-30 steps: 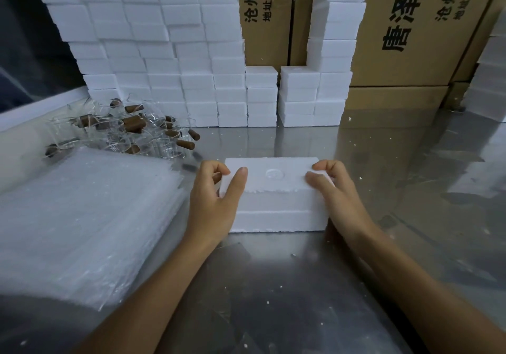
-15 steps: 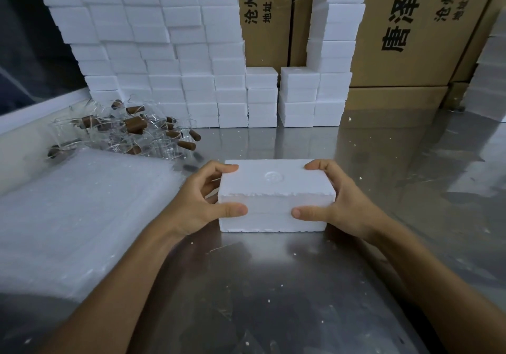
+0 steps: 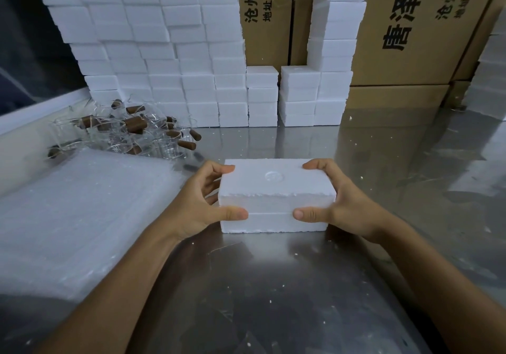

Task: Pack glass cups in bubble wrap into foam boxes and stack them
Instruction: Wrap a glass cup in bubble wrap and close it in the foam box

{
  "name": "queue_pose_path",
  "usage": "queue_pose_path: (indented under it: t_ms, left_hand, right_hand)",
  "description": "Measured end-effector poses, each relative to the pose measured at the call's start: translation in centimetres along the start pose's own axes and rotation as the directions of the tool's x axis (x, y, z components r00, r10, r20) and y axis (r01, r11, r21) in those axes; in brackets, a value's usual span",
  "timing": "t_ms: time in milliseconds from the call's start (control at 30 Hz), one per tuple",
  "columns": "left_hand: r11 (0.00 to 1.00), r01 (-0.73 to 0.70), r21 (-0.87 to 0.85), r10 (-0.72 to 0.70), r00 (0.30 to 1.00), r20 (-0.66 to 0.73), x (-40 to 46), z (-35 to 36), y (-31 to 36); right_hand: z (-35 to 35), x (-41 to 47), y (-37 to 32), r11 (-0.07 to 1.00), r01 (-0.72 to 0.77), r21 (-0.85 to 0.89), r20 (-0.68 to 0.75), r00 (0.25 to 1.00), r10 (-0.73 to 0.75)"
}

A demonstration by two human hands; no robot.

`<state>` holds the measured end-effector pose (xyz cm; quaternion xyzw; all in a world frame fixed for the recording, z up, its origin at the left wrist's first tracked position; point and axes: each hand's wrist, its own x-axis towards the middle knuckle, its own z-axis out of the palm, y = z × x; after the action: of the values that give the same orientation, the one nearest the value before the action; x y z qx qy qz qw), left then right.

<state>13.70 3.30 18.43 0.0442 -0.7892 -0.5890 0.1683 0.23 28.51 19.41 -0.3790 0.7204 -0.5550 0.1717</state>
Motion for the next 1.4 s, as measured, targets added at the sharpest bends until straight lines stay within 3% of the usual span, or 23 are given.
queue_pose_path:
  t_ms: [367, 867, 1200, 1300, 1400]
  left_hand:
    - [0.995, -0.011, 0.101, 0.006, 0.998, 0.055, 0.0, -0.5, 0.1]
    - [0.997, -0.046, 0.066, 0.042, 0.997, 0.065, -0.4, 0.1, 0.1]
    - [0.998, -0.06, -0.02, 0.059, 0.998, -0.034, -0.8, 0.6, 0.5]
    - [0.991, -0.076, -0.111, 0.072, 0.996, -0.044, -0.8, 0.6, 1.1]
    - [0.961, -0.09, -0.26, 0.047, 0.985, -0.169, -0.4, 1.5, 1.5]
  right_hand:
    - [-0.7, 0.1, 0.5, 1.0, 0.016, 0.002, 0.033, 0.999, -0.016]
    - [-1.6, 0.0, 0.4, 0.998, 0.004, -0.065, 0.052, 0.999, -0.001]
    - [-1.8, 0.0, 0.7, 0.999, 0.018, -0.042, 0.035, 0.999, -0.016]
    - [-1.8, -0.1, 0.7, 0.999, 0.046, 0.026, 0.004, 0.999, -0.046]
    - [-2.0, 0.1, 0.3, 0.994, 0.064, 0.09, -0.047, 0.997, -0.06]
